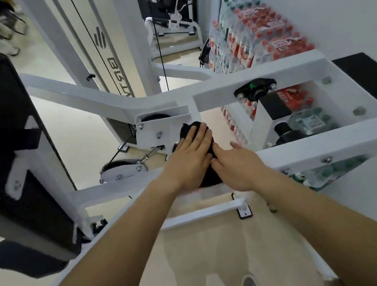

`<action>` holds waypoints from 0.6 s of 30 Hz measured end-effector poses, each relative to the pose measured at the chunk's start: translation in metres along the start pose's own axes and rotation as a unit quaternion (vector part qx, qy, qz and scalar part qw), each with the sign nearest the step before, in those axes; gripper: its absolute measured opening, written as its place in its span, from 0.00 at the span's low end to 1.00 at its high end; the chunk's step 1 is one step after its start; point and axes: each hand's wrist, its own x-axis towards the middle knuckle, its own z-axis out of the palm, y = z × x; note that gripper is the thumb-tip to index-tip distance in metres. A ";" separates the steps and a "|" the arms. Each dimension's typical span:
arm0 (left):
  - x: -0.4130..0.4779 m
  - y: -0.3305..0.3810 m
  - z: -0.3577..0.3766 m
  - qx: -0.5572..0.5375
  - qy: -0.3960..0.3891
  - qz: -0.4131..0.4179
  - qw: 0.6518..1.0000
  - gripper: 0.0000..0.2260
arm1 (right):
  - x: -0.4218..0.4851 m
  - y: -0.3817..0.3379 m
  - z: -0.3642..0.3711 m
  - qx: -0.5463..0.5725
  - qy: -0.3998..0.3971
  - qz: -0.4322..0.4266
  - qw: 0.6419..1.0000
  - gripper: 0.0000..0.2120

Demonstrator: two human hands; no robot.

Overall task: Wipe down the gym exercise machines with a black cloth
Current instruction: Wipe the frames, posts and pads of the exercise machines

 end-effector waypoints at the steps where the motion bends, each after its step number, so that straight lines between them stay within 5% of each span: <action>1: 0.006 -0.003 -0.002 -0.005 -0.001 0.002 1.000 0.26 | 0.008 0.001 -0.005 0.040 -0.019 0.022 0.999 0.24; 6: -0.008 0.005 -0.003 -0.112 0.123 -0.065 0.984 0.23 | 0.031 0.008 -0.018 0.188 -0.123 0.015 0.974 0.24; 10: -0.027 0.014 0.007 -0.095 0.071 -0.080 0.990 0.25 | 0.054 0.009 -0.013 0.420 -0.145 0.102 0.890 0.47; 12: -0.014 0.011 0.007 -0.039 0.053 -0.077 0.995 0.25 | 0.066 0.009 -0.010 0.523 -0.129 0.124 0.833 0.40; 14: 0.006 0.010 0.005 0.014 0.064 -0.088 0.994 0.29 | 0.079 0.007 -0.014 0.596 -0.105 0.126 0.786 0.22; 18: 0.030 0.011 0.002 0.066 0.072 -0.111 0.989 0.33 | 0.106 0.009 -0.033 0.616 -0.073 0.113 0.776 0.17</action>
